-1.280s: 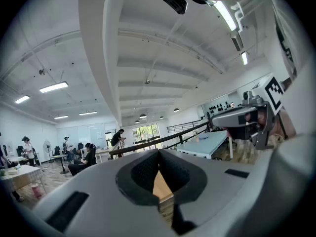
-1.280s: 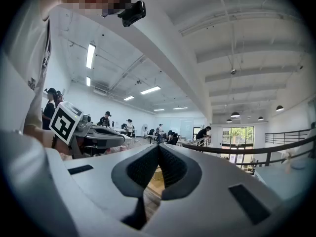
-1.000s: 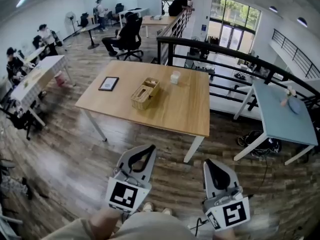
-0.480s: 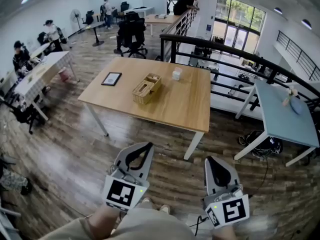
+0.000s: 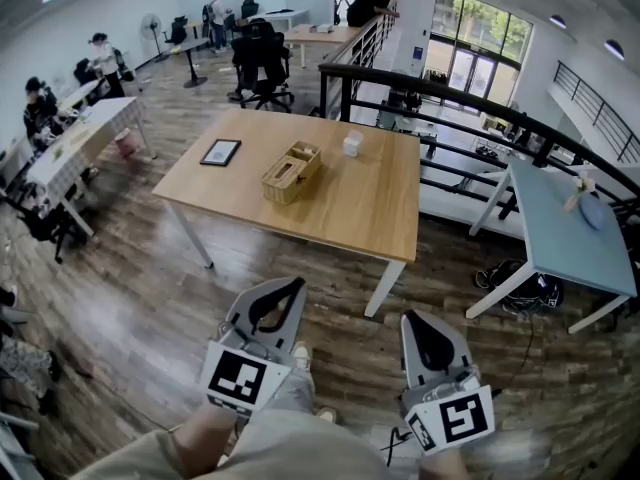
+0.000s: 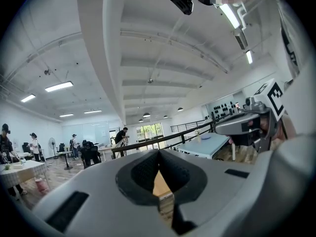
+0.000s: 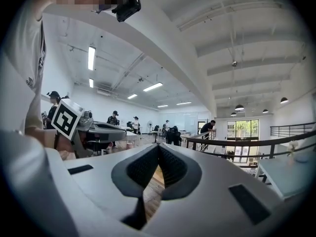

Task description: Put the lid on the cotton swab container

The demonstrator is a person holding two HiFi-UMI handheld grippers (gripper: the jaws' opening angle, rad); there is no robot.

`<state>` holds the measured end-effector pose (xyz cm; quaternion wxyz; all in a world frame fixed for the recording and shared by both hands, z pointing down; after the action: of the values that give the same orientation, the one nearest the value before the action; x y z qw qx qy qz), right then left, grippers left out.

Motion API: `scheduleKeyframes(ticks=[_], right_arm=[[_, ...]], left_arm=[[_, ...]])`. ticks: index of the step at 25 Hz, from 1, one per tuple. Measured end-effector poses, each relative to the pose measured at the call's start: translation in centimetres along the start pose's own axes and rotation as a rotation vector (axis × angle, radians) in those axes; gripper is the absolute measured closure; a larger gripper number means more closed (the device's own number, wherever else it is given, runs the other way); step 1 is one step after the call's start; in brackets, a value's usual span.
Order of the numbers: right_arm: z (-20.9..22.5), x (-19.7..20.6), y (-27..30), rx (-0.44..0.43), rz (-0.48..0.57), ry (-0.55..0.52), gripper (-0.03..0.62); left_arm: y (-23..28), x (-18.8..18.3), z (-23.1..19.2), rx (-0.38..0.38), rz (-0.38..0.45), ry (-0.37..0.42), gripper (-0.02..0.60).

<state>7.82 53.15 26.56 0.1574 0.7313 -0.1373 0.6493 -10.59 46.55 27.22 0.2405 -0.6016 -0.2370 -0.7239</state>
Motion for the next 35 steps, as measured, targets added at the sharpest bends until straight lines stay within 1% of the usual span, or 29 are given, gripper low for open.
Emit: scheduleKeyframes(ticks=[8, 12, 17, 20, 27, 31, 35], right_arm=[[2.4, 0.2, 5.4, 0.001, -0.003, -0.003, 0.568], [3.8, 0.3, 9.8, -0.012, -0.015, -0.014, 0.568], [5.6, 0.0, 16.2, -0.021, -0.043, -0.021, 0.568], [6.7, -0.4, 20.1, -0.012, -0.049, -0.023, 0.568], [9.0, -0.4, 29.0, 0.012, -0.060, -0.013, 0.568], [10.0, -0.5, 32.3, 0.030, -0.056, -0.012, 0.568], [11.7, -0.4, 34.5, 0.054, -0.066, -0.015, 0.568]], left_arm=[[4.2, 0.6, -3.7, 0.005, 0.003, -0.015, 0.560], [7.7, 1.3, -6.7, 0.019, -0.014, -0.024, 0.560], [12.6, 1.7, -11.2, 0.030, -0.004, -0.034, 0.560], [15.3, 2.0, -14.5, 0.045, -0.004, -0.049, 0.560], [21.1, 3.0, -21.6, 0.064, -0.014, -0.041, 0.560], [23.3, 3.3, -24.3, 0.073, -0.017, -0.029, 0.560], [25.1, 4.0, -25.8, 0.077, -0.022, -0.032, 0.560]])
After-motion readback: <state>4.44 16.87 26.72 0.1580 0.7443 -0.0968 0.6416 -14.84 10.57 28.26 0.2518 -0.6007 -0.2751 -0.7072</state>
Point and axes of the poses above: the fingertips, and each gripper's own axes: y forward along the fingers, z to its right, x out of its underside, the point moved 5 cm from there along -y, backward along the fingers
